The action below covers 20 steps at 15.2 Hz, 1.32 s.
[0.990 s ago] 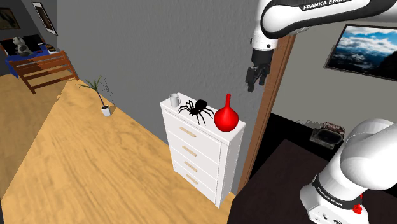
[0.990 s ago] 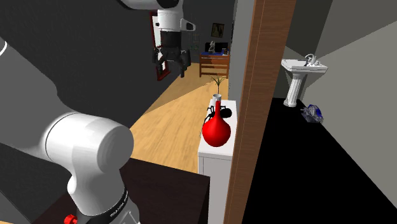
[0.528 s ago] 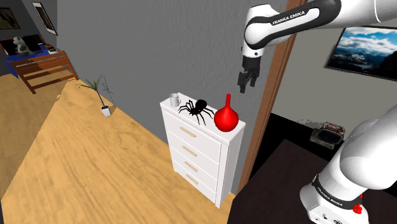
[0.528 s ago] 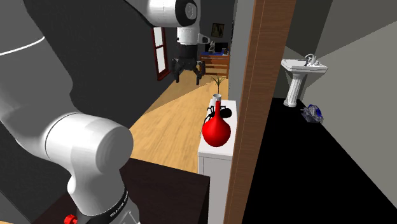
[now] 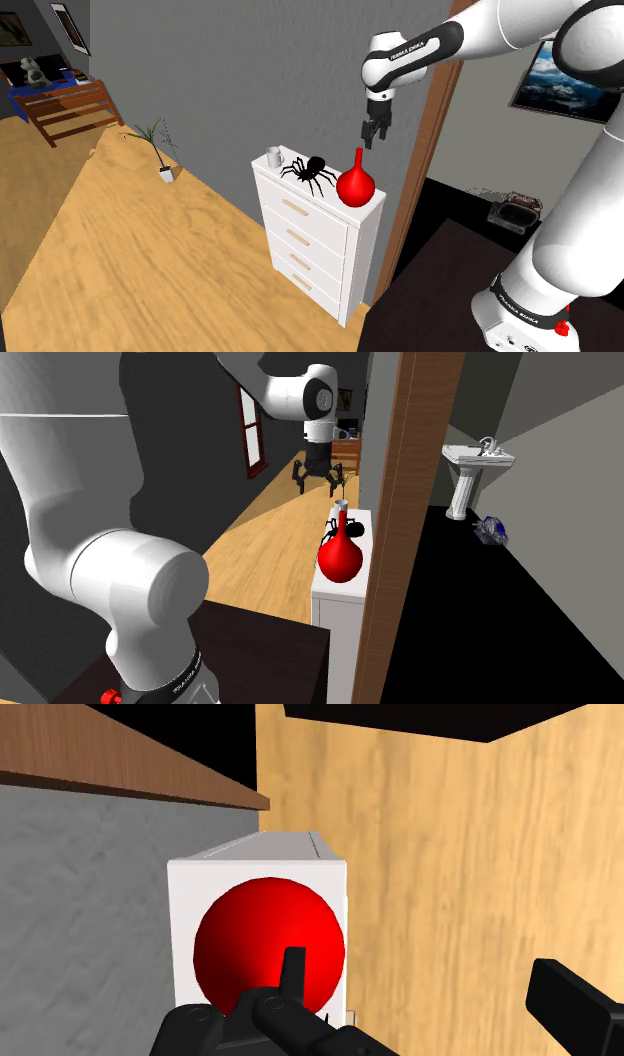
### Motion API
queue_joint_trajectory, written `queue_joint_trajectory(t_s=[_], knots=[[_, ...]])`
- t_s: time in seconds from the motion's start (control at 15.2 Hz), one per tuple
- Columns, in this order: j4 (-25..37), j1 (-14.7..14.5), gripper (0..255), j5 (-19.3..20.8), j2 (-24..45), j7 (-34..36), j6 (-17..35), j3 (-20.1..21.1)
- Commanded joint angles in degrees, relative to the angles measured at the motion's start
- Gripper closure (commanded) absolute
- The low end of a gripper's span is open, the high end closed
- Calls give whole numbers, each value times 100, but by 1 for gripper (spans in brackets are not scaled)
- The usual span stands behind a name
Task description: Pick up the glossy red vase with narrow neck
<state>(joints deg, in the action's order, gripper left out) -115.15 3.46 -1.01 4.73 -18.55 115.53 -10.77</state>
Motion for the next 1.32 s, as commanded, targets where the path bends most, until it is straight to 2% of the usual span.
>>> queue_joint_trajectory(t_s=[0.0, 0.33, 0.66, 1.25], knots=[[387, 54, 0, -69, 458, -150, 61, -30], [1410, 236, 0, -238, 1584, -473, 137, -43], [2708, 464, 0, -376, 2776, -719, 16, -4], [2625, 496, 0, -431, 3119, -750, 439, 35]])
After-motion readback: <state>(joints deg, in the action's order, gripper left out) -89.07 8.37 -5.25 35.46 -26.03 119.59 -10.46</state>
